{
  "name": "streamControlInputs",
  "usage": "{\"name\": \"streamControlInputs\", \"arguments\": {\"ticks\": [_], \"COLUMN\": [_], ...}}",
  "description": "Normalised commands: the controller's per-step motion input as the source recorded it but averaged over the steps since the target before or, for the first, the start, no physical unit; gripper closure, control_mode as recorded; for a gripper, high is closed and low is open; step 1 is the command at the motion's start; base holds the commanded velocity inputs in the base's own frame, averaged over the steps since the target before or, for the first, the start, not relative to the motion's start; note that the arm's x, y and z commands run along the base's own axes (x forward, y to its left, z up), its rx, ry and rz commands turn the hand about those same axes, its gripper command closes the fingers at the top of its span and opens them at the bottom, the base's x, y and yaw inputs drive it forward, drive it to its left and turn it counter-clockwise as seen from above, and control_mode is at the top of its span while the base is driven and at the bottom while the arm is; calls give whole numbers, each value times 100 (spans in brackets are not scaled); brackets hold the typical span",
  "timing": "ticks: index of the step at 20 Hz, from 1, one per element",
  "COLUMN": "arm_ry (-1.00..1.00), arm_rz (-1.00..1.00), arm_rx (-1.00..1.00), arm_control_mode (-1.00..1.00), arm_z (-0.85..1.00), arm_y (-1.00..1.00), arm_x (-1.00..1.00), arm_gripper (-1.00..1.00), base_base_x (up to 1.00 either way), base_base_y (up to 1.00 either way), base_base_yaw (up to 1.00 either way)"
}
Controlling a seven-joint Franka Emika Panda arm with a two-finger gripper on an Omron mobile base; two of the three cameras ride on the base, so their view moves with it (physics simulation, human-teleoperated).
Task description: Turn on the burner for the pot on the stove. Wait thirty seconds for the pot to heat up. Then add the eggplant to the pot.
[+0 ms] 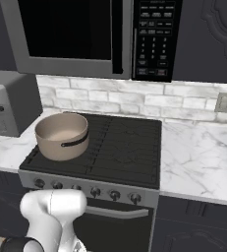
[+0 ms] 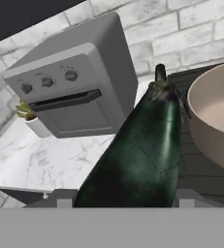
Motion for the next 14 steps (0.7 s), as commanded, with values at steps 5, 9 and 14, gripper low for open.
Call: {"name": "streamControlInputs", "arguments": {"ticks": [5, 9, 14], "arm_ry": [2, 14, 14], "arm_rz": [0, 0, -1], "arm_rx": [0, 0, 0], "arm_control_mode": [-100, -100, -100], "arm_z": [57, 29, 2], "arm_y": [-42, -33, -38], "arm_x": [0, 0, 0], "arm_gripper": [100, 100, 100], "base_base_x": [0, 0, 0], "base_base_y": [0, 0, 0], "base_base_yaw": [0, 0, 0]}}
